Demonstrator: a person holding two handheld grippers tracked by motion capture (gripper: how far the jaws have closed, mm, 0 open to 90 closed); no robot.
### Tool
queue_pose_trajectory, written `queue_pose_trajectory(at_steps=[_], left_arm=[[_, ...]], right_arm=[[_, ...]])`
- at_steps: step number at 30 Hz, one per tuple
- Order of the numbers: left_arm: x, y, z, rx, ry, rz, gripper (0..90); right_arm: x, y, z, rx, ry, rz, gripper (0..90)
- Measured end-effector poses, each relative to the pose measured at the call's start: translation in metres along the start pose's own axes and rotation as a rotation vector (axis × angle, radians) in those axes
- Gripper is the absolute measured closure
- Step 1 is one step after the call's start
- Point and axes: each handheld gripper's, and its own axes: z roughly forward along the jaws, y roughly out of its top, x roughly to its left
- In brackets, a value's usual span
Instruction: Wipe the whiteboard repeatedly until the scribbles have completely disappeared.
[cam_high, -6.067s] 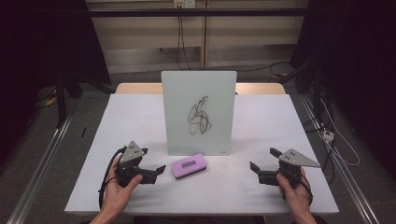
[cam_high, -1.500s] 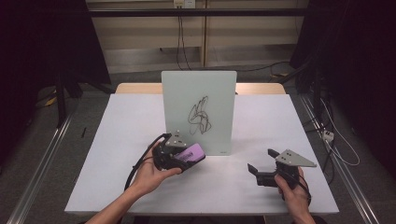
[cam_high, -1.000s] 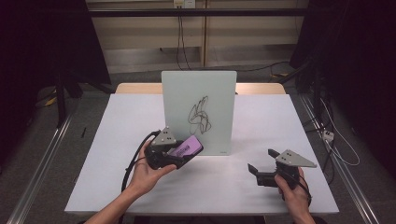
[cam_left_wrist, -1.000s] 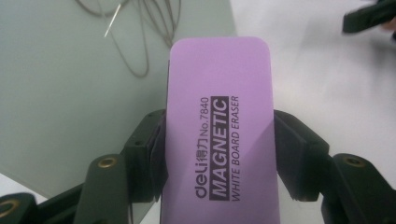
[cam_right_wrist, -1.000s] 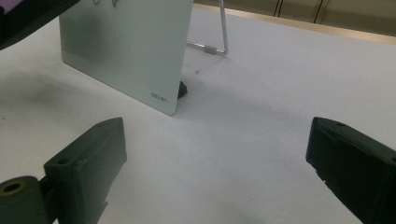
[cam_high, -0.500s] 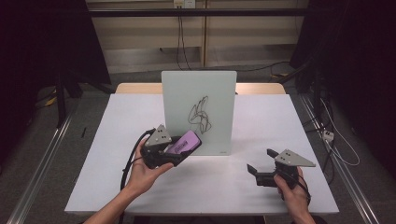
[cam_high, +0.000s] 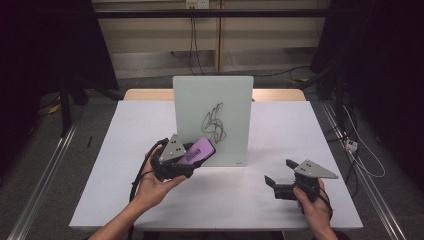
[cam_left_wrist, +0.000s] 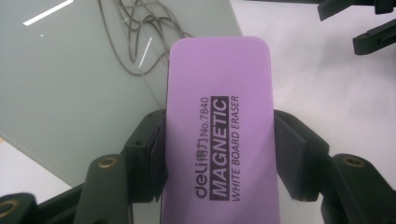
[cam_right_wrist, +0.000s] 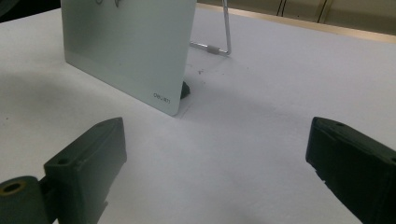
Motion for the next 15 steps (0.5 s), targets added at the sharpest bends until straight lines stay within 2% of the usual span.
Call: queue_pose_trajectory(at_steps=[3,8,15], left_arm=[[0.000,0.002,-0.001,-0.010,0.009,-0.002,40.8],[-0.001,0.008,-0.007,-0.017,0.014,0.016,40.8],[0.007,0.017,-0.014,-0.029,0.021,0.023,40.8]], right_arm=[[0.000,0.000,0.000,0.001,-0.001,0.002,5.1],[0.001,0.000,0.000,-0.001,0.003,0.001,5.1],[0.001,0.001,0.001,0.001,0.004,-0.004,5.1]])
